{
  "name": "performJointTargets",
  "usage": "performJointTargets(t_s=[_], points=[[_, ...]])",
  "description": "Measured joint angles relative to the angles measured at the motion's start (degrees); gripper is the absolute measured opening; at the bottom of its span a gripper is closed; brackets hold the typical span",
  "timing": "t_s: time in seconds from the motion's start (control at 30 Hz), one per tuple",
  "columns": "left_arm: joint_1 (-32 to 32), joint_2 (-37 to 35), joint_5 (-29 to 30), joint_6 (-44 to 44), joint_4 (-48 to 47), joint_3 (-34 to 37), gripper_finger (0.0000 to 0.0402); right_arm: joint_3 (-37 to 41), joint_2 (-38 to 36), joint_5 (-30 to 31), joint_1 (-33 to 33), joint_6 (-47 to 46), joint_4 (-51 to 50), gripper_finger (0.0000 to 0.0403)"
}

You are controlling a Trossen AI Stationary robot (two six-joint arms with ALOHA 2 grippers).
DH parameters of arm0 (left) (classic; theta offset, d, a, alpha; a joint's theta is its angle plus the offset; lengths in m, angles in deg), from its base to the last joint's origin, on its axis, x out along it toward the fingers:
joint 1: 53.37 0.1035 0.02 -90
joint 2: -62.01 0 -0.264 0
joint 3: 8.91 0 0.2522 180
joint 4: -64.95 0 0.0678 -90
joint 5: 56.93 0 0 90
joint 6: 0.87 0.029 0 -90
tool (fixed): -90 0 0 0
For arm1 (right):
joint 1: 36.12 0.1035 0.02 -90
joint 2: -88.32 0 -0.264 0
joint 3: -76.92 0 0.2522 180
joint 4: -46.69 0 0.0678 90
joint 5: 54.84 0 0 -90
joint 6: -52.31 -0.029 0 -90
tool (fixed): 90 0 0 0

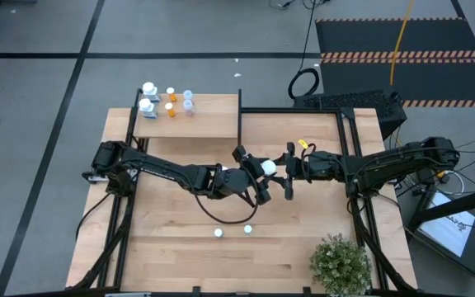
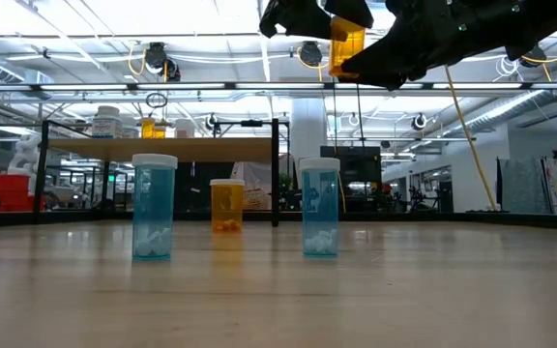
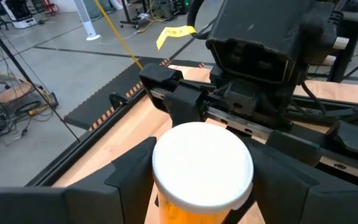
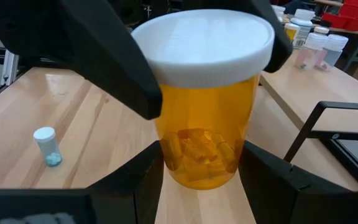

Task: Pick and place medicine bottles onto shelf by color
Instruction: Put the bottom large orange pill bottle on the shelf

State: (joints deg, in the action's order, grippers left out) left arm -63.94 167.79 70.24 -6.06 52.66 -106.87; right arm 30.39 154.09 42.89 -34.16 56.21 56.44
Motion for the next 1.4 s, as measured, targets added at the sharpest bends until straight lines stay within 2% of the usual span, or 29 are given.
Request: performJointTargets(t_s=[0.2,0.5,0.73,0.87,1.03,1.27,1.4], points=[[0.0,0.0,0.0,0.0,0.0,0.0,0.0211,0.0,0.0,0.0,0.0,0.0,0.0,0.0185],[0.0,0.0,0.0,0.2,0.0,0.0,0.0235,0.0,0.0,0.0,0.0,0.0,0.0,0.0185],[0.0,0.0,0.0,0.4,0.0,0.0,0.0208,0.0,0.0,0.0,0.0,0.0,-0.1,0.0186],[0.0,0.0,0.0,0.4,0.0,0.0,0.0218,0.0,0.0,0.0,0.0,-0.1,-0.2,0.0187],[0.0,0.0,0.0,1.0,0.0,0.0,0.0233,0.0,-0.1,0.0,0.0,-0.2,-2.0,0.0220],[0.0,-0.1,0.0,1.0,0.0,0.0,0.0206,0.0,-0.1,1.3,-0.1,-0.2,-2.5,0.0274],[0.0,-0.4,0.0,1.0,-0.1,0.0,0.0225,0.0,-0.1,1.3,-0.1,0.0,-3.3,0.0286]])
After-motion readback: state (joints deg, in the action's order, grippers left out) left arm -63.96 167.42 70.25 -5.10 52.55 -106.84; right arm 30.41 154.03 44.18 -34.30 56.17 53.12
